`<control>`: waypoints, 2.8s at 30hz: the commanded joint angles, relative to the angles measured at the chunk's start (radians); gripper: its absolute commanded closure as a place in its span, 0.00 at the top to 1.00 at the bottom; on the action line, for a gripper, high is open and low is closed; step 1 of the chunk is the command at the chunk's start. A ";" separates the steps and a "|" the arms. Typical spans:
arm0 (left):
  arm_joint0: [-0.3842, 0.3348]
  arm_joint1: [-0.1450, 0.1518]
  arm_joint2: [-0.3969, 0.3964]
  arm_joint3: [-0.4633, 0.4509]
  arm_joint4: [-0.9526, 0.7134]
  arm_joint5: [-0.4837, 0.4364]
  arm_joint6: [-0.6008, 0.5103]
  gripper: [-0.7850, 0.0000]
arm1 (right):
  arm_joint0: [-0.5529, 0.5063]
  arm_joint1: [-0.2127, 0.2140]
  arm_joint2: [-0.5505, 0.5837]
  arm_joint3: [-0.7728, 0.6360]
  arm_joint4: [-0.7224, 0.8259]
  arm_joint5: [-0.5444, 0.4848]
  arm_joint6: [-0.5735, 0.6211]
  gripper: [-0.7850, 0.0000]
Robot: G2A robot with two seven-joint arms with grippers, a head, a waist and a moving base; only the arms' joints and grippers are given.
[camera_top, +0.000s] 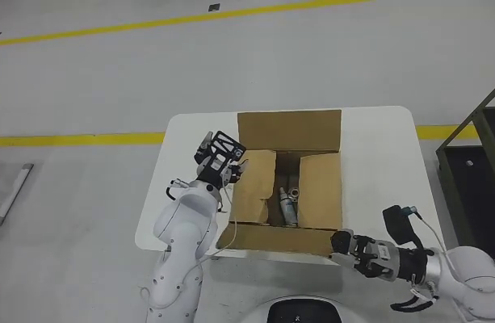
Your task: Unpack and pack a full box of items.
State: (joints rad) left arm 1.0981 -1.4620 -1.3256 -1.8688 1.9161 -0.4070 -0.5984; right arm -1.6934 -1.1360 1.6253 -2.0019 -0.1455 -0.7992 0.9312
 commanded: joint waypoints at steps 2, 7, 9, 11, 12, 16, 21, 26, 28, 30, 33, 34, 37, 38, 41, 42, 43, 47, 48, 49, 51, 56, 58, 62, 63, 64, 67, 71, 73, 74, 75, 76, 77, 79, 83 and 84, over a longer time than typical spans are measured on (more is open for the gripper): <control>-0.003 0.001 0.003 0.002 -0.001 0.002 -0.002 1.00 | -0.015 0.009 0.010 -0.003 0.021 -0.012 0.033 0.78; -0.007 0.004 0.007 0.004 0.007 0.004 -0.001 1.00 | -0.025 0.019 0.097 0.007 0.124 0.008 -0.057 1.00; -0.007 0.005 0.009 0.005 0.007 0.006 0.000 1.00 | -0.021 0.020 0.145 0.016 0.167 0.027 -0.125 1.00; -0.005 0.006 0.012 0.005 0.009 0.007 0.000 1.00 | -0.011 0.019 0.184 0.030 0.202 0.047 -0.199 1.00; -0.004 0.006 0.014 0.003 0.008 0.008 -0.001 1.00 | -0.005 0.019 0.196 0.036 0.208 0.059 -0.230 1.00; -0.003 0.008 0.020 0.000 0.006 0.010 -0.004 1.00 | 0.033 0.013 0.212 0.067 0.152 0.135 -0.376 0.47; -0.005 0.009 0.023 -0.001 0.000 0.017 -0.005 1.00 | 0.078 0.000 0.107 0.088 -0.016 0.224 -0.497 0.00; -0.001 0.011 0.020 -0.009 -0.009 0.025 -0.022 1.00 | 0.103 -0.010 -0.068 0.083 -0.177 0.245 -0.493 0.00; 0.003 0.012 0.018 -0.015 -0.013 0.024 -0.033 1.00 | 0.105 -0.013 -0.135 0.078 -0.200 0.224 -0.473 0.00; 0.005 0.013 0.017 -0.019 -0.015 0.023 -0.038 1.00 | 0.101 -0.014 -0.185 0.078 -0.190 0.185 -0.452 0.00; 0.007 0.014 0.016 -0.021 -0.021 0.029 -0.049 1.00 | 0.081 -0.009 -0.202 0.085 -0.173 0.140 -0.400 0.00; 0.007 0.014 0.017 -0.022 -0.024 0.031 -0.054 1.00 | 0.075 -0.007 -0.201 0.087 -0.166 0.124 -0.380 0.00; 0.008 0.013 0.020 -0.018 -0.045 0.043 -0.075 1.00 | 0.056 0.003 -0.198 0.094 -0.148 0.090 -0.308 0.00; 0.006 0.012 0.022 -0.016 -0.055 0.045 -0.086 1.00 | 0.054 0.006 -0.193 0.094 -0.157 0.080 -0.286 0.00; 0.002 0.011 0.027 -0.011 -0.083 0.043 -0.105 1.00 | 0.047 0.012 -0.184 0.098 -0.173 0.074 -0.263 0.00; 0.000 0.011 0.029 -0.010 -0.091 0.040 -0.108 1.00 | 0.047 0.014 -0.180 0.097 -0.190 0.075 -0.258 0.00; -0.001 0.011 0.034 -0.007 -0.101 0.031 -0.110 1.00 | 0.047 0.015 -0.178 0.097 -0.201 0.074 -0.262 0.00; -0.010 0.010 0.059 0.011 -0.144 -0.007 -0.123 1.00 | 0.046 0.019 -0.168 0.088 -0.268 0.084 -0.281 0.00; -0.014 0.010 0.069 0.018 -0.146 -0.018 -0.132 1.00 | 0.044 0.021 -0.163 0.087 -0.291 0.085 -0.285 0.00; -0.018 0.010 0.078 0.026 -0.146 -0.025 -0.147 1.00 | 0.042 0.022 -0.160 0.084 -0.305 0.083 -0.291 0.00; -0.027 0.008 0.100 0.039 -0.157 -0.040 -0.171 1.00 | 0.034 0.025 -0.151 0.082 -0.313 0.075 -0.300 0.00; -0.047 0.005 0.140 0.066 -0.185 -0.067 -0.195 1.00 | 0.017 0.034 -0.120 0.071 -0.345 0.055 -0.295 0.00; -0.052 0.005 0.154 0.079 -0.178 -0.079 -0.210 1.00 | 0.007 0.036 -0.083 0.061 -0.351 0.082 -0.338 0.00; -0.065 0.003 0.177 0.091 -0.188 -0.080 -0.233 1.00 | -0.016 0.039 0.014 0.037 -0.378 0.150 -0.431 0.00; -0.068 0.003 0.186 0.098 -0.188 -0.092 -0.237 1.00 | -0.017 0.041 0.042 0.035 -0.405 0.170 -0.451 0.00; -0.072 0.003 0.194 0.104 -0.185 -0.101 -0.242 1.00 | -0.020 0.041 0.061 0.032 -0.428 0.185 -0.470 0.00; -0.079 0.004 0.218 0.121 -0.166 -0.129 -0.248 1.00 | -0.028 0.041 0.098 0.029 -0.475 0.226 -0.532 0.00; -0.081 0.006 0.242 0.135 -0.139 -0.156 -0.262 1.00 | -0.038 0.038 0.103 0.023 -0.529 0.276 -0.594 0.00; -0.081 0.007 0.252 0.137 -0.115 -0.164 -0.266 1.00 | -0.041 0.036 0.089 0.019 -0.545 0.290 -0.609 0.00; -0.080 0.008 0.256 0.139 -0.104 -0.167 -0.269 1.00 | -0.041 0.035 0.081 0.019 -0.552 0.295 -0.615 0.00; -0.082 0.010 0.262 0.138 -0.077 -0.176 -0.271 1.00 | -0.039 0.035 0.073 0.018 -0.563 0.301 -0.620 0.00; -0.081 0.012 0.267 0.140 -0.050 -0.182 -0.271 1.00 | -0.038 0.034 0.063 0.018 -0.568 0.307 -0.626 0.00; -0.078 0.014 0.271 0.142 -0.028 -0.184 -0.267 1.00 | -0.035 0.033 0.054 0.019 -0.572 0.312 -0.631 0.00; -0.071 0.017 0.275 0.149 0.008 -0.187 -0.260 1.00 | -0.026 0.032 0.036 0.019 -0.580 0.318 -0.639 0.00; -0.052 0.022 0.274 0.163 0.056 -0.168 -0.250 1.00 | -0.002 0.030 0.003 0.031 -0.607 0.329 -0.650 0.00; -0.050 0.022 0.275 0.164 0.063 -0.164 -0.248 1.00 | 0.003 0.029 -0.005 0.035 -0.612 0.333 -0.655 0.00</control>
State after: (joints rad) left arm 1.0464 -1.4397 -1.0505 -1.7057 1.9741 -0.5769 -0.8473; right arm -1.6947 -1.1064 1.6267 -1.9704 -0.7533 -0.4694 0.2795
